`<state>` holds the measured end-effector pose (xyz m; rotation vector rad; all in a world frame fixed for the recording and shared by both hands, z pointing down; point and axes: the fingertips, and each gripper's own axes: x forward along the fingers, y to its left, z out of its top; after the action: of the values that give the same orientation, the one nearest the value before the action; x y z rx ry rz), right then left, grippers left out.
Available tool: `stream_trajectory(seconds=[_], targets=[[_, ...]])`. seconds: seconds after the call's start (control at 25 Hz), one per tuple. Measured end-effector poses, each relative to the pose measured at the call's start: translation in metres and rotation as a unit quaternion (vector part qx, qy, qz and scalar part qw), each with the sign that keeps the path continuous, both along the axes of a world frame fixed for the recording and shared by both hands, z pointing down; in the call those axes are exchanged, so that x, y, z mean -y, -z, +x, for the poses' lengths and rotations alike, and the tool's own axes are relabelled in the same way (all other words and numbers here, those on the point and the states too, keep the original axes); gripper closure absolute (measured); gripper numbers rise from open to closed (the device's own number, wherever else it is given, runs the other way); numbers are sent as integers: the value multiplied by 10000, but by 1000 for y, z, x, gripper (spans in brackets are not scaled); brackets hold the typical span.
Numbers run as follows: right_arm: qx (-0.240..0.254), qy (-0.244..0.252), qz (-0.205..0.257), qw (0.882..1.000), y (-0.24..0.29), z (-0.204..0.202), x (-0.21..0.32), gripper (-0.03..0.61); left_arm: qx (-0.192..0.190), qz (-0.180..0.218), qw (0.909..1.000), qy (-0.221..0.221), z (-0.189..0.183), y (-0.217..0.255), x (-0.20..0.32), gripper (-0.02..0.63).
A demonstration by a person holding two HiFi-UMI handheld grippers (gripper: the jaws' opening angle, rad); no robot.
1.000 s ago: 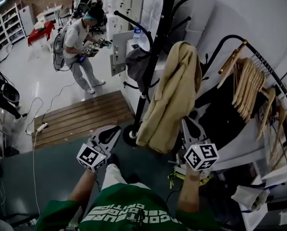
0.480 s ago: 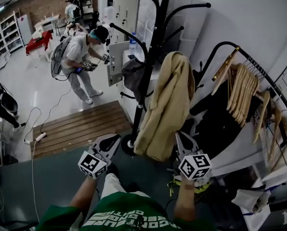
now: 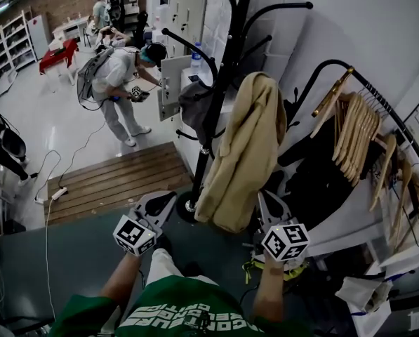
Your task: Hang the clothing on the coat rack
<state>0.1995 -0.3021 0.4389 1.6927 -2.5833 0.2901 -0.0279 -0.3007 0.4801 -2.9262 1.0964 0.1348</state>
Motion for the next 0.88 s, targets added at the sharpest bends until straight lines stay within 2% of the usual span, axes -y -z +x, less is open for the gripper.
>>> stream_trajectory(seconds=[0.88], targets=[[-14,49,-85,10000,-9,9,11,571,113,-37,9998,-141,20,-1,17,607]])
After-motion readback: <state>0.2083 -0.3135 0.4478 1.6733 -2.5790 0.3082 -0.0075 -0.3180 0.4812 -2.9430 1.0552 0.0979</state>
